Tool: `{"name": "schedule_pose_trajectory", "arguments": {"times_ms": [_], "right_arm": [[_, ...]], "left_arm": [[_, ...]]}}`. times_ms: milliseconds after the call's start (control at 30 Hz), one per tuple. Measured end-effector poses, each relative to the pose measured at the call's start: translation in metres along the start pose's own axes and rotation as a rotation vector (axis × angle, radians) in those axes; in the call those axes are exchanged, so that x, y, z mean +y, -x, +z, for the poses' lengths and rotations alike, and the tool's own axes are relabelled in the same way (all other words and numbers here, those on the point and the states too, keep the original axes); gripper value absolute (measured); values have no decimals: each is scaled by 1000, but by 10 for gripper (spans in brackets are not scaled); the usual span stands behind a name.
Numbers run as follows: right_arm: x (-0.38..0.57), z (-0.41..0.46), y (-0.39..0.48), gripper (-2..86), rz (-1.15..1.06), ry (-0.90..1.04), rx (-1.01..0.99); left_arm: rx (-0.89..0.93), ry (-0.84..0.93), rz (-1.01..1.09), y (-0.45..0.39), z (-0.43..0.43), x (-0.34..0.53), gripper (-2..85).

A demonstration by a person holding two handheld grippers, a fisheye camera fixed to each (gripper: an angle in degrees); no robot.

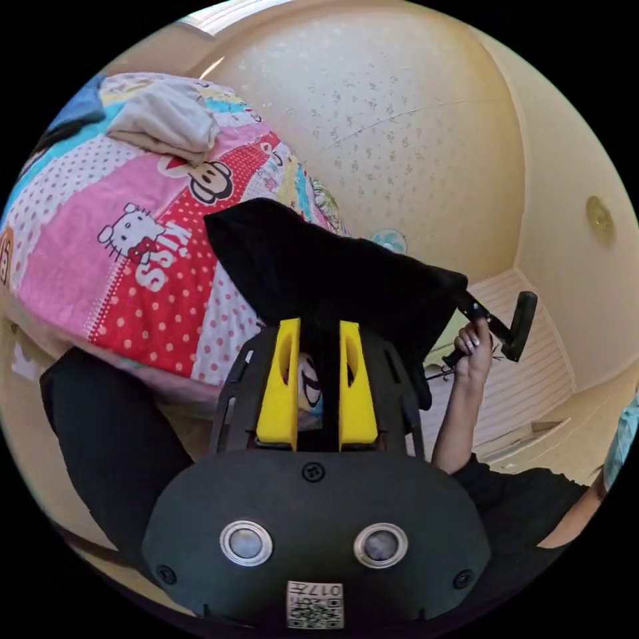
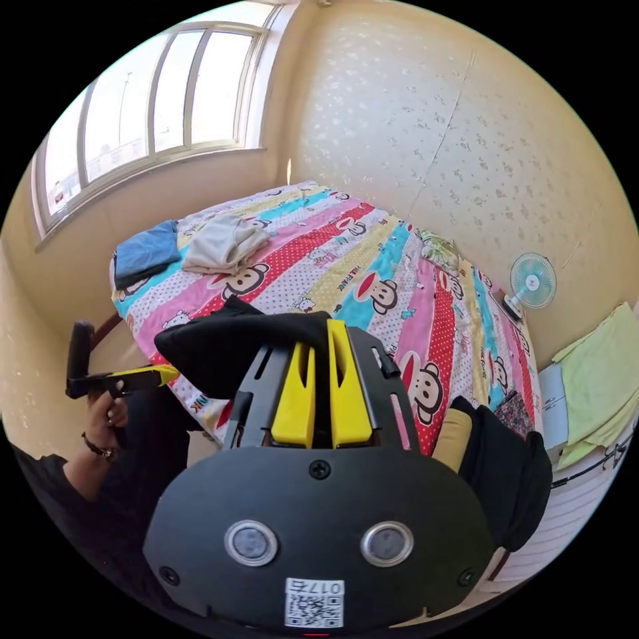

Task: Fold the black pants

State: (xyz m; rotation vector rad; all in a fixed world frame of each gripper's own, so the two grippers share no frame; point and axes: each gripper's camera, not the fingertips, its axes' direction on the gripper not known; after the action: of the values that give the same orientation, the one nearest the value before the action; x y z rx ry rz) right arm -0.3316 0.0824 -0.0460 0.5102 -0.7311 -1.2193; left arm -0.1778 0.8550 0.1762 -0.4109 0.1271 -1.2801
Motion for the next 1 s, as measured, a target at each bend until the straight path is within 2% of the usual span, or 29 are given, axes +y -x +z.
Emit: {"name": "schedule_pose_trajectory", "arguments": {"times_ms": [133, 233, 367, 433, 533, 600, 733, 833, 1000], "right_arm": [[-13, -56, -38, 50, 28, -46, -160], [-14, -104, -50, 48, -7, -85, -207], [-7, -180, -68, 47, -50, -186, -247], [0, -230, -84, 47, -61, -253, -282], [13, -282, -102, 47, -74, -323, -315], [21, -309, -112, 47, -74, -358, -331], [41, -368, -135, 47, -127, -436, -353], [58, -413, -155, 47, -105, -510, -350], [90, -483, -195, 47, -61, -688, -439]], "left_arm": [[126, 7, -32, 29, 9, 13, 115], [72, 30, -35, 33, 25, 28, 129], [-18, -77, 72, 16, 14, 65, 143], [-18, -161, 184, -8, -2, 80, 162], [-31, -295, 533, -92, -34, 116, 151], [-139, -422, 741, -165, -60, 157, 103], [-233, -650, 901, -246, -107, 210, 59], [-115, -727, 921, -293, -156, 220, 44], [313, -802, 886, -347, -251, 200, 41]]}}
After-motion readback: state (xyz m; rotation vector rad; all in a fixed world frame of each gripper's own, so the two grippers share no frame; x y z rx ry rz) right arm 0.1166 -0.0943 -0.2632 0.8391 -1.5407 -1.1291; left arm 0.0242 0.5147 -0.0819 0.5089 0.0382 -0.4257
